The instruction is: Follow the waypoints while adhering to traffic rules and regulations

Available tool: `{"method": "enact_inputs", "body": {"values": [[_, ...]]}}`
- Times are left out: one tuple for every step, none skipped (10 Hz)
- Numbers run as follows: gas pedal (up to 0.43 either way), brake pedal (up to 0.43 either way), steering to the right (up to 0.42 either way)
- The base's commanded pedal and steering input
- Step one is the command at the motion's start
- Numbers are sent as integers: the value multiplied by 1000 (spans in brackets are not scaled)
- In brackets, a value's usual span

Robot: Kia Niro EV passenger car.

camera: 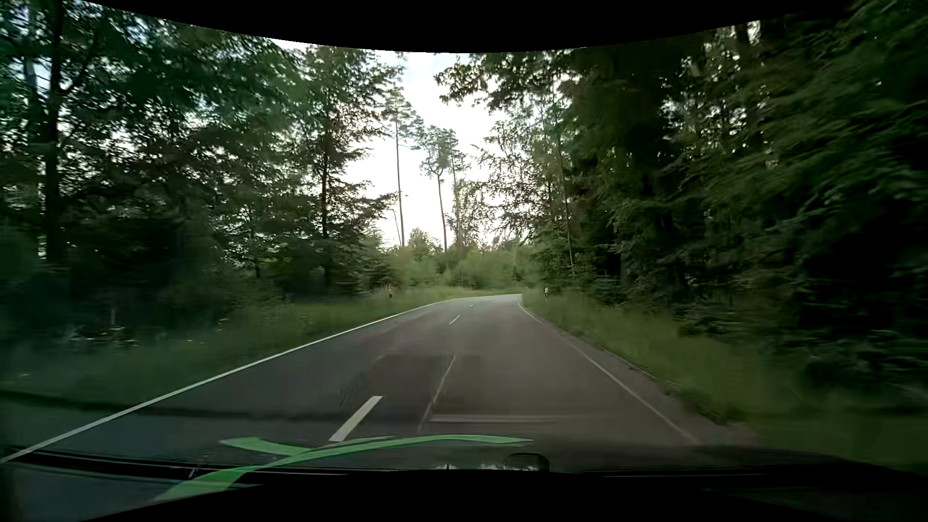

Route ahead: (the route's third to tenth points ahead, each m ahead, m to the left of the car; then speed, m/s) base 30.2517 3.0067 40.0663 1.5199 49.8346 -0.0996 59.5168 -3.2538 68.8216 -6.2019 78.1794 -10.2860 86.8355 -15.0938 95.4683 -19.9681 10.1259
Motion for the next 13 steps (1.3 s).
{"method": "enact_inputs", "body": {"values": [[8, 0, -4], [8, 0, -4], [0, 0, -4], [0, 0, -4], [0, 0, -4], [0, 0, -4], [0, 0, -4], [0, 0, -3], [0, 0, -2], [0, 0, 0], [0, 0, 2], [0, 12, 2], [0, 49, 2]]}}
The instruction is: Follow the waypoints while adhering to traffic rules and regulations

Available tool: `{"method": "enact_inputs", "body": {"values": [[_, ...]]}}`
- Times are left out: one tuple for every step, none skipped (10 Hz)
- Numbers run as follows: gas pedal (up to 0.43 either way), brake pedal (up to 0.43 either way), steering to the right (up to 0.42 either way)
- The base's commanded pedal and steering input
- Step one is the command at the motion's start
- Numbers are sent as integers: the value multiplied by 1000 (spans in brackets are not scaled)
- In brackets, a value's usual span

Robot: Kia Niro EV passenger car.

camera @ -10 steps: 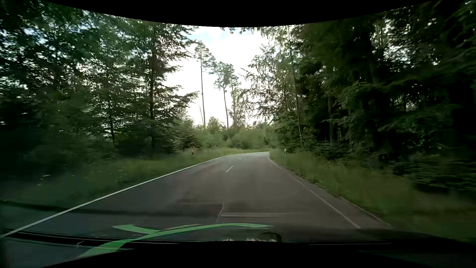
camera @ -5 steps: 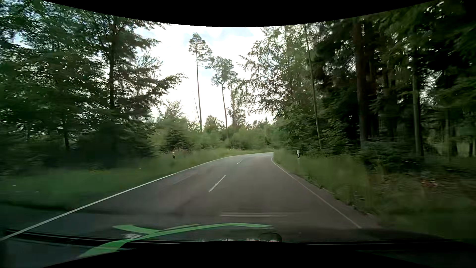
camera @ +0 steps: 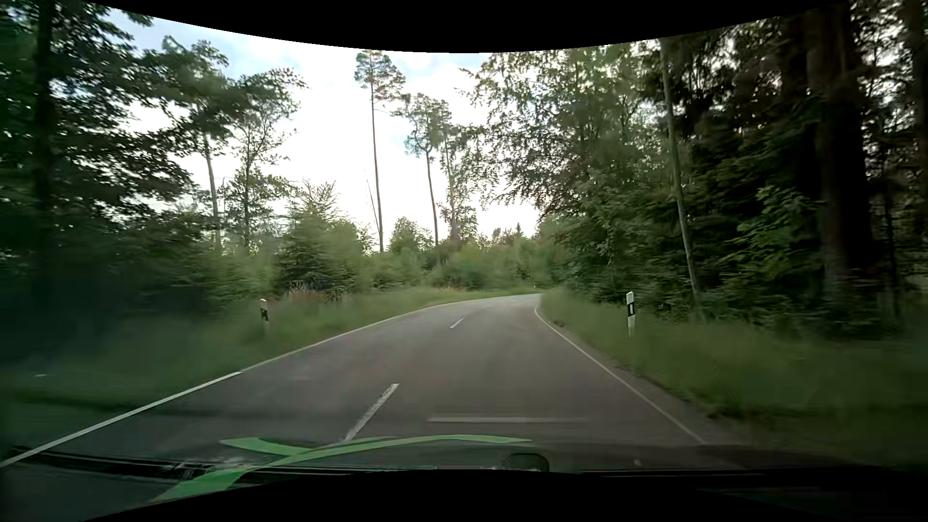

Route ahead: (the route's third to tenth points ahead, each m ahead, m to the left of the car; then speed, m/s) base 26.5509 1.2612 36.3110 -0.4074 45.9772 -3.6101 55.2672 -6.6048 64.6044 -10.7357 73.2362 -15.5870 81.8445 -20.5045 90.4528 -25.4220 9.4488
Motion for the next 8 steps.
{"method": "enact_inputs", "body": {"values": [[0, 104, 2], [0, 110, 2], [0, 122, 2], [0, 128, 3], [0, 134, 6], [0, 140, 6], [0, 140, 6], [0, 146, 6]]}}
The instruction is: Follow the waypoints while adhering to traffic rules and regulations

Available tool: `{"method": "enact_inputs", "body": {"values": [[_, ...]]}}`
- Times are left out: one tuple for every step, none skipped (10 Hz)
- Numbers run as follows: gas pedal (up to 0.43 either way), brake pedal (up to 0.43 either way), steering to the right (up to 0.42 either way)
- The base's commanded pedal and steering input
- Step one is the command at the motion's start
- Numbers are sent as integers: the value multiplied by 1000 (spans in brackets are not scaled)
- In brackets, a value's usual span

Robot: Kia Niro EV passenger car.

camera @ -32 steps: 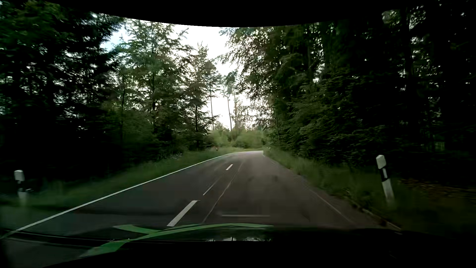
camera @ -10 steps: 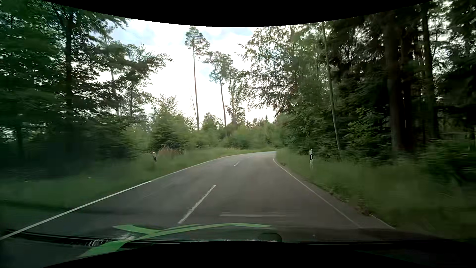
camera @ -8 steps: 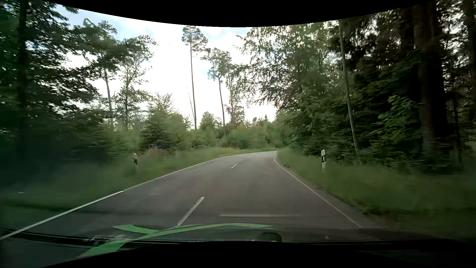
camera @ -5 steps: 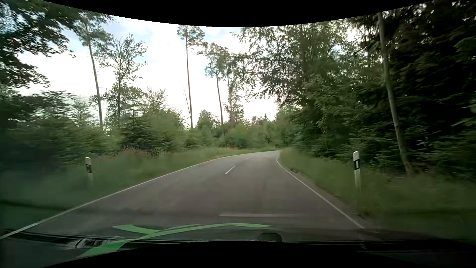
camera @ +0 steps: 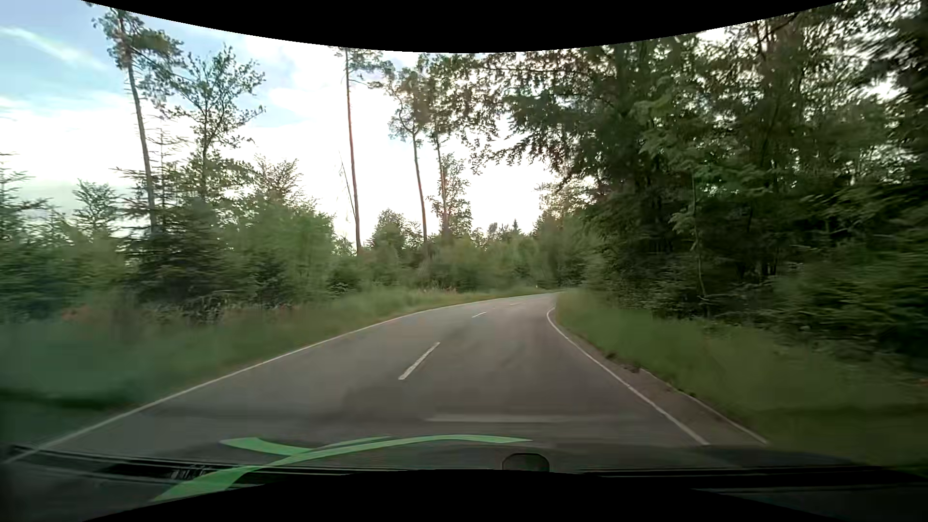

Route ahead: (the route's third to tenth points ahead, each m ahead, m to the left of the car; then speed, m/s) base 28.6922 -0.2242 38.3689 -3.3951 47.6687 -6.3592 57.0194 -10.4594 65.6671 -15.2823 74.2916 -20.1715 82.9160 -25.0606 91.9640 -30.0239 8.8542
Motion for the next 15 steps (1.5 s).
{"method": "enact_inputs", "body": {"values": [[0, 152, 6], [0, 152, 6], [0, 140, 8], [0, 61, 8], [0, 0, 11], [0, 0, 17], [0, 0, 19], [0, 0, 19], [220, 0, 19], [260, 0, 19], [260, 0, 19], [260, 0, 22], [177, 0, 26], [138, 0, 31], [138, 0, 35]]}}
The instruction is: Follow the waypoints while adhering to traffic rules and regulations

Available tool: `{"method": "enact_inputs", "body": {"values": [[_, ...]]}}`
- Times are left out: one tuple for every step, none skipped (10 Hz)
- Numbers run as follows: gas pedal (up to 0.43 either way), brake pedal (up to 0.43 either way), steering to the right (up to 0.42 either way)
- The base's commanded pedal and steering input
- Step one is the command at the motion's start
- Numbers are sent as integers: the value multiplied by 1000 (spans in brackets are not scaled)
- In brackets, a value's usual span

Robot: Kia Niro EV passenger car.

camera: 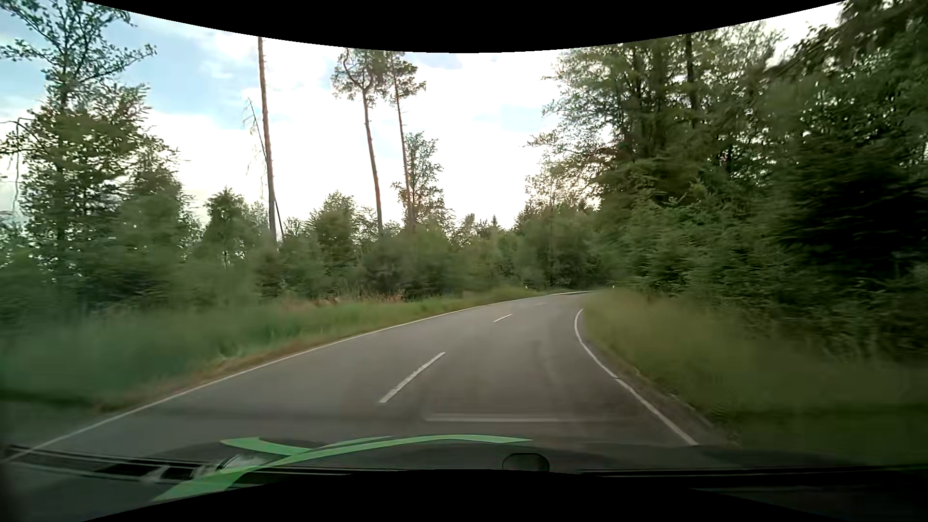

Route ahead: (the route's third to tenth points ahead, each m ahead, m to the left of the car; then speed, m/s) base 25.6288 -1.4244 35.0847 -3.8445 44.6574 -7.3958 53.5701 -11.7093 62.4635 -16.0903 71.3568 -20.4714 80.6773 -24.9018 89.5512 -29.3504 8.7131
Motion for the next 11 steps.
{"method": "enact_inputs", "body": {"values": [[150, 0, 37], [197, 0, 38], [197, 0, 38], [189, 0, 38], [189, 0, 38], [189, 0, 39], [189, 0, 40], [189, 0, 40], [189, 0, 40], [189, 0, 40], [189, 0, 42]]}}
